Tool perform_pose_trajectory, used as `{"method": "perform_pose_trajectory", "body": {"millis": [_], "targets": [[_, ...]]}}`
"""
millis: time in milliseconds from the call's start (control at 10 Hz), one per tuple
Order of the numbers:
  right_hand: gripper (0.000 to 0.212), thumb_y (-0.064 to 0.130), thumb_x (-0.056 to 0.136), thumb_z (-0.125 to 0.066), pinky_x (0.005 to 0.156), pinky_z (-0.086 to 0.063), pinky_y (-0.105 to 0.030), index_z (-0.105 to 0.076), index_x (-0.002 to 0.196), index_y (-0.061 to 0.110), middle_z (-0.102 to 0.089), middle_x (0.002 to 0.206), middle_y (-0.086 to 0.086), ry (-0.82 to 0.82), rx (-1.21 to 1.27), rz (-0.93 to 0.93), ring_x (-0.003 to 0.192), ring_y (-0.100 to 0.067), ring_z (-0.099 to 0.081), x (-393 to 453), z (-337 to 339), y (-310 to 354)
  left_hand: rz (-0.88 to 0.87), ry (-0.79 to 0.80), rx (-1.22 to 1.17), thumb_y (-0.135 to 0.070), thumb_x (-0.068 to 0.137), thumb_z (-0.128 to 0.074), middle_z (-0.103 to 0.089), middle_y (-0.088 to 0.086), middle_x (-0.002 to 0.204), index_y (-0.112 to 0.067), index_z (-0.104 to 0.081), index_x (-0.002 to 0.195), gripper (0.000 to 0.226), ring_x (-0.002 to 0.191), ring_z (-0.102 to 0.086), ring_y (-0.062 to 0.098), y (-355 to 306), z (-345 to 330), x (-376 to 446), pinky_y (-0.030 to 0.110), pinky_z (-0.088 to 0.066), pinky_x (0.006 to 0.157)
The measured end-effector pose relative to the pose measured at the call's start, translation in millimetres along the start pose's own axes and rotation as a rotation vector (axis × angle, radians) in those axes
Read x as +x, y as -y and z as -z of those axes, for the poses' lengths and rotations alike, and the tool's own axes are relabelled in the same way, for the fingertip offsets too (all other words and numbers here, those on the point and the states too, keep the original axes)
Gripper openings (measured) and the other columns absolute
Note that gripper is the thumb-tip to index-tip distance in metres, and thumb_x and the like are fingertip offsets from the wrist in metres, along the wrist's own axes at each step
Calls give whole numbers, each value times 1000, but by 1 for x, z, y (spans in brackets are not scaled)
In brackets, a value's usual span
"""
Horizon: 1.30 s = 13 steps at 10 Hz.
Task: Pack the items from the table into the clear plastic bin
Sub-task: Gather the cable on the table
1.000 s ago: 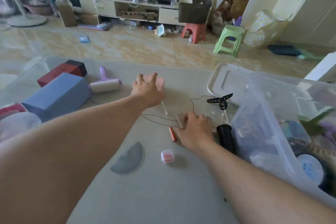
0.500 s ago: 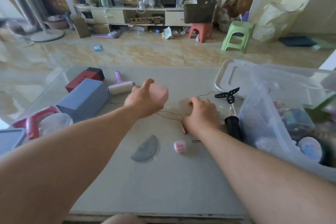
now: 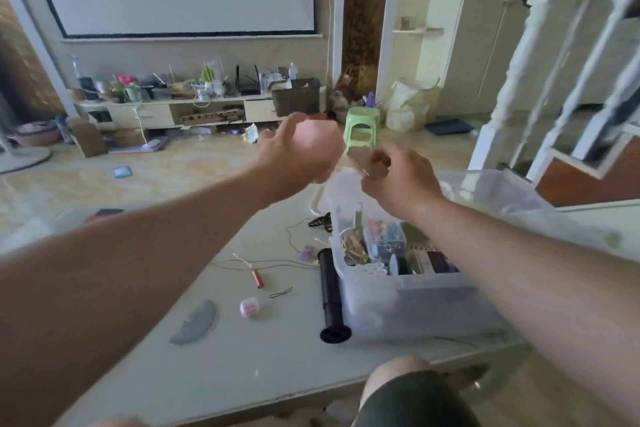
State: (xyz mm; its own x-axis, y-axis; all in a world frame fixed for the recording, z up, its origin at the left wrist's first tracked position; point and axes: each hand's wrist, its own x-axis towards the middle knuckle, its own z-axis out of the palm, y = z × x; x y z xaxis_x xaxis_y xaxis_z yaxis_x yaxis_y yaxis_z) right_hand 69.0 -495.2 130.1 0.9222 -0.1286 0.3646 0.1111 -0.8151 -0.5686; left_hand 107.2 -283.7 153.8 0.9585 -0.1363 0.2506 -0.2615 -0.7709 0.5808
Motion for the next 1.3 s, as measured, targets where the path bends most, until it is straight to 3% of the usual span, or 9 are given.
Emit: {"method": "perform_pose_trajectory", "body": {"millis": [200, 300, 500, 600, 700, 800, 1000, 1100, 1300], "targets": [[31, 41, 80, -76, 63, -47, -34, -58, 74, 16, -62, 73, 1, 328, -43, -298, 74, -23, -62, 10, -19, -66, -46, -55, 232, -63, 75, -42, -50, 1, 114, -41, -48, 133, 63, 99, -57, 35, -27, -103, 41, 46, -47, 75], [35, 51, 74, -72, 56, -39, -28, -60, 78, 19, -59, 71, 5, 429, -13, -282, 65, -16, -58, 21, -55, -66, 109, 5, 99, -50, 73, -55, -36, 9, 134, -51, -14, 150, 88, 112, -46, 36, -45, -122, 28, 49, -44, 94], [54, 60, 83, -56, 77, -44, -27, -64, 128, 32, -71, 114, 9, 555, -54, -177, 106, -19, -66, 45, -111, -80, 54, -38, 161, -63, 82, -60, -38, 12, 140, -52, -15, 151, 84, 126, -43, 38, -18, -144, 43, 49, -40, 105], [39, 34, 98, -47, 80, -44, -27, -62, 132, 23, -67, 116, 8, 566, 17, -242, 96, -16, -60, 48, -104, -81, 3, -60, 180, -62, 83, -60, -35, 12, 143, -53, -17, 150, 80, 127, -41, 39, -19, -146, 36, 49, -37, 105], [16, 12, 93, -51, 50, -36, -25, -64, 87, 4, -64, 75, -9, 625, 225, -431, 53, -18, -51, 45, -87, -79, -29, -60, 215, -70, 86, -56, -35, 12, 141, -53, -17, 150, 78, 125, -43, 40, -17, -146, 33, 49, -36, 105], [23, -6, 94, -46, 60, -45, -28, -69, 97, -4, -69, 84, -15, 588, 413, -492, 62, -23, -60, 46, -56, -83, -40, -71, 249, -81, 86, -46, -37, 14, 140, -50, -16, 152, 78, 123, -48, 41, -23, -141, 28, 50, -35, 106], [24, 17, 87, -56, 81, -55, -45, -63, 107, 6, -67, 93, -14, 560, 1013, -567, 87, -35, -68, 42, 19, -107, -88, -23, 89, -80, 76, -63, -33, 6, 127, -51, -29, 143, 81, 110, -54, 33, -61, -139, 7, 47, -51, 97], [39, 36, 93, -74, 71, -60, -43, -68, 117, 6, -74, 104, -18, 433, 906, -590, 88, -34, -73, 36, 36, -122, -240, 168, 45, -69, 71, -79, -35, 4, 127, -53, -29, 145, 91, 106, -55, 24, -72, -142, 5, 41, -54, 96], [54, 21, 91, -79, 74, -65, -44, -54, 138, 14, -67, 122, -11, 233, 444, -618, 99, -32, -71, 28, 65, -188, -338, 467, 384, -45, 93, -65, -53, 2, 140, -40, -38, 150, 63, 119, -57, 25, -60, -165, 5, 47, -51, 100]]}}
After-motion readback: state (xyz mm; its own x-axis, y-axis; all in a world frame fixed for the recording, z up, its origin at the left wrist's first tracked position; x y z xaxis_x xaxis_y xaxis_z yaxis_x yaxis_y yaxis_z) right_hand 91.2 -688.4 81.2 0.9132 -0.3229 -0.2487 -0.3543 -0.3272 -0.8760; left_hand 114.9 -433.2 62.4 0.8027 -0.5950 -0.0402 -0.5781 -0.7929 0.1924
